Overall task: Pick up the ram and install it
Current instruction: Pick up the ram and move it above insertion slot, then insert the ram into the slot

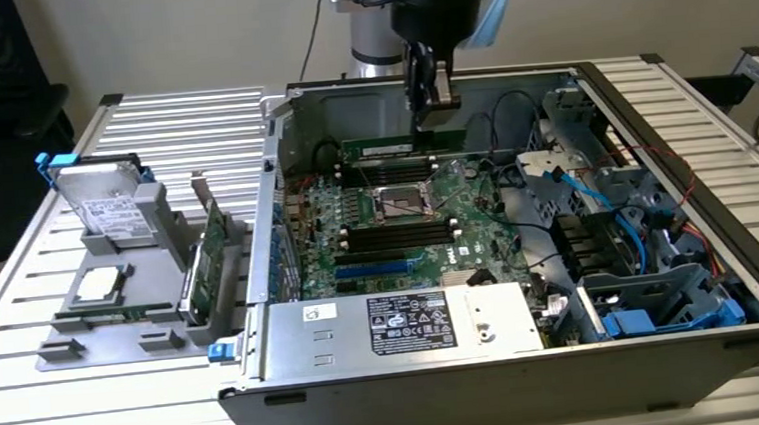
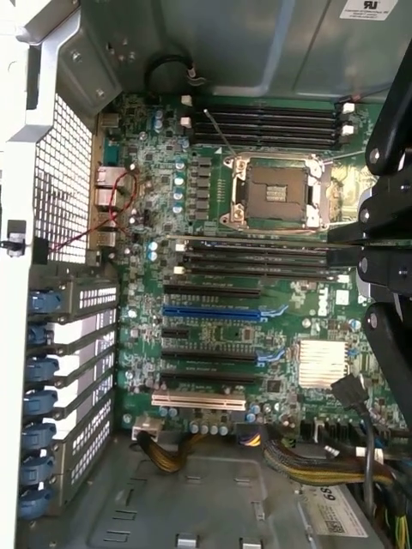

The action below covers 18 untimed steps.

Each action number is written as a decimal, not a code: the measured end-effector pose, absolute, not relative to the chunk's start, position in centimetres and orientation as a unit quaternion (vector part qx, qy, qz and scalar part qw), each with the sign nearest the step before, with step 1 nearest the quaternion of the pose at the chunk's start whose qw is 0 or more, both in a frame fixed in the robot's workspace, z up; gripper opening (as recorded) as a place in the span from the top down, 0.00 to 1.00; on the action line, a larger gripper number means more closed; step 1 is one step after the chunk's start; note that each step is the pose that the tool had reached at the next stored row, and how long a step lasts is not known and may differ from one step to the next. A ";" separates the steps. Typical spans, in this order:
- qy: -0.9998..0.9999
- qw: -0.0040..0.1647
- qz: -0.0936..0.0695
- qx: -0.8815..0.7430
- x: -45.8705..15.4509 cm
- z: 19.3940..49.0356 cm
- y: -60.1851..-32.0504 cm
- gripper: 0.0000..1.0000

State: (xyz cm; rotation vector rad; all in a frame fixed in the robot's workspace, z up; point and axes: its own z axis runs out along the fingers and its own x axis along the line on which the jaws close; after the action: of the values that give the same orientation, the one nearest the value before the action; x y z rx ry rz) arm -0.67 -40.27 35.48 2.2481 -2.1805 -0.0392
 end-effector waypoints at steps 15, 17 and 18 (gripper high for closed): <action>-0.700 0.002 -0.009 0.714 -1.2 35.2 -40.1 0.87; -0.700 0.002 -0.009 0.714 -1.2 35.2 -40.1 0.87; -0.700 0.002 -0.009 0.714 -1.2 35.2 -40.1 0.87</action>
State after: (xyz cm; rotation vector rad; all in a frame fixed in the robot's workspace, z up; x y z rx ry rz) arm -1.22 -40.13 35.15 2.2400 -2.1974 -0.0290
